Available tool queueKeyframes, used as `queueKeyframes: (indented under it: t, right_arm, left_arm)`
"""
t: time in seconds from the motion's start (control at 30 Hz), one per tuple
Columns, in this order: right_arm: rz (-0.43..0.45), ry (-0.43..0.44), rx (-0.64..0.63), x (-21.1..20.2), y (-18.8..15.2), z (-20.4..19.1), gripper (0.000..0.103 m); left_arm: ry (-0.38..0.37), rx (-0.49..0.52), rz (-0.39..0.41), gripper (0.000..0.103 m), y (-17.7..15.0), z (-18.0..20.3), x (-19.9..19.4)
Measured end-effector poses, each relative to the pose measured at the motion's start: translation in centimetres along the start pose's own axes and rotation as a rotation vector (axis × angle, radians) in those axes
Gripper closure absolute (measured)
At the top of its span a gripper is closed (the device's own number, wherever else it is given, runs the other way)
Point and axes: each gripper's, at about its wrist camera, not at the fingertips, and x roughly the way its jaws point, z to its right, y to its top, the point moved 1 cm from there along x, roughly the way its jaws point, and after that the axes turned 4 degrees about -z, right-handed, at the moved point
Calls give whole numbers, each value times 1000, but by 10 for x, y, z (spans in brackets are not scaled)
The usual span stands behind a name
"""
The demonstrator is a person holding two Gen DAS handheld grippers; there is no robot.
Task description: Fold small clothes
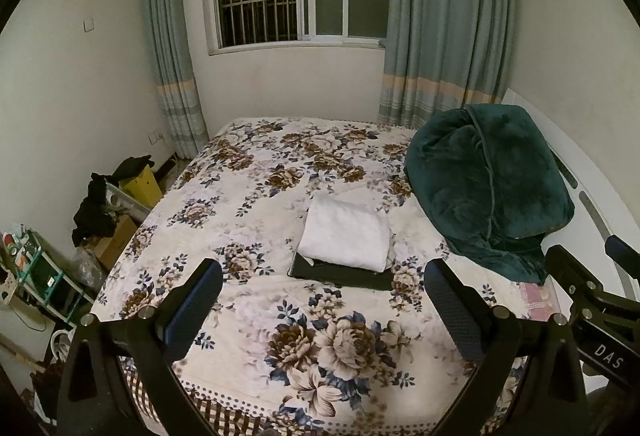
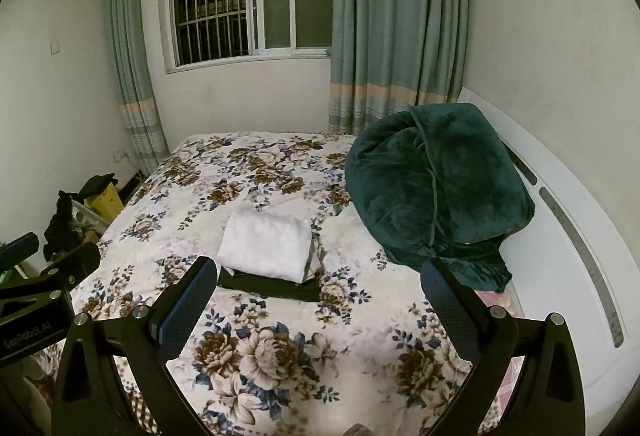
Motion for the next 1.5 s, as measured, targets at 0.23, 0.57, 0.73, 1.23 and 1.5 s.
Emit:
queueKeyframes:
  t: [0.23, 0.57, 0.73, 1.23, 1.5]
  right_arm:
    - [-1, 3, 0, 0, 0, -1, 0]
    - [-1, 2, -1, -2, -2, -2, 0]
    - [-1, 3, 1, -2, -2, -3, 0]
    - [0, 4, 3, -2, -4, -3, 0]
    - [1, 3, 4, -3, -5, -3, 0]
  left_arm:
    - [2, -1, 0, 0, -1, 0, -2]
    - [-1, 2, 3, 0, -1, 0, -3]
    - [1, 4, 2, 0, -1, 0, -4]
    - [-1, 6, 2, 0, -2, 1, -4]
    - [1, 4, 3, 0, -3, 2, -3]
